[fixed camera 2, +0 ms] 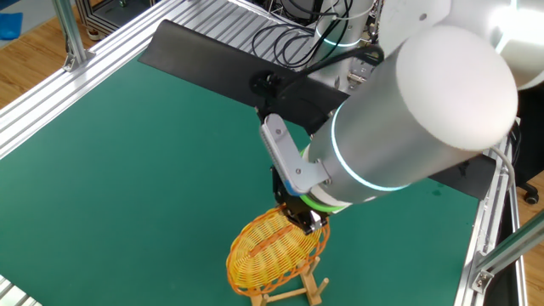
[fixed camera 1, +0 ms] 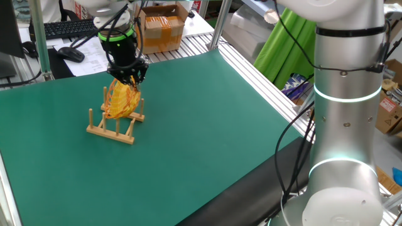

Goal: Put the dish on the dish rack

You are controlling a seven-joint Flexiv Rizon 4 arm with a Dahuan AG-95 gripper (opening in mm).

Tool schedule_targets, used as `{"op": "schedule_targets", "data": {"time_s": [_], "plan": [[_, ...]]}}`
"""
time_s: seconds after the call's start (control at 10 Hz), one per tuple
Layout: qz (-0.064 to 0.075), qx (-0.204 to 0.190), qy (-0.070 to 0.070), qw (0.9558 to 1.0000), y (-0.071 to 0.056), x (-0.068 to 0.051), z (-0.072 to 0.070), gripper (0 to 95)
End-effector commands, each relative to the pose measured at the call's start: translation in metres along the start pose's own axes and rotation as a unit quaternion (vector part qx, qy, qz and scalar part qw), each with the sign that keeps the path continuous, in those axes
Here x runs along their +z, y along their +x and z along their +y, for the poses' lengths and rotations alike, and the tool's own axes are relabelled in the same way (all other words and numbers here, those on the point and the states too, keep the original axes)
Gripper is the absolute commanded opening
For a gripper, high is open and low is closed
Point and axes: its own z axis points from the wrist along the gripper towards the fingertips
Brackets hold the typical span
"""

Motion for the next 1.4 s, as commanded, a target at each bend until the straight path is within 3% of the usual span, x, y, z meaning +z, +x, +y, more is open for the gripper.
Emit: {"op": "schedule_targets", "data": {"time_s": [0.1,0.2,0.3,0.5,0.6,0.8,0.9,1.4], "plan": [[0.002,0.0,-0.007,1.0,-0.0003,0.0013,0.0009,0.0],[0.002,0.0,-0.008,1.0,-0.0006,0.0021,0.0021,0.0],[0.001,-0.001,-0.007,1.0,-0.0006,0.0023,0.0024,19.0],[0.001,0.0,-0.006,1.0,-0.0006,0.0025,0.0029,19.0],[0.0,0.0,-0.005,1.0,-0.0007,0.003,0.0038,38.0],[-0.001,0.001,-0.003,1.0,-0.0005,0.0033,0.0045,38.0],[-0.001,0.001,-0.002,1.0,-0.0004,0.0034,0.0046,57.0],[0.002,0.002,-0.002,1.0,0.0004,0.0048,0.008,57.0]]}}
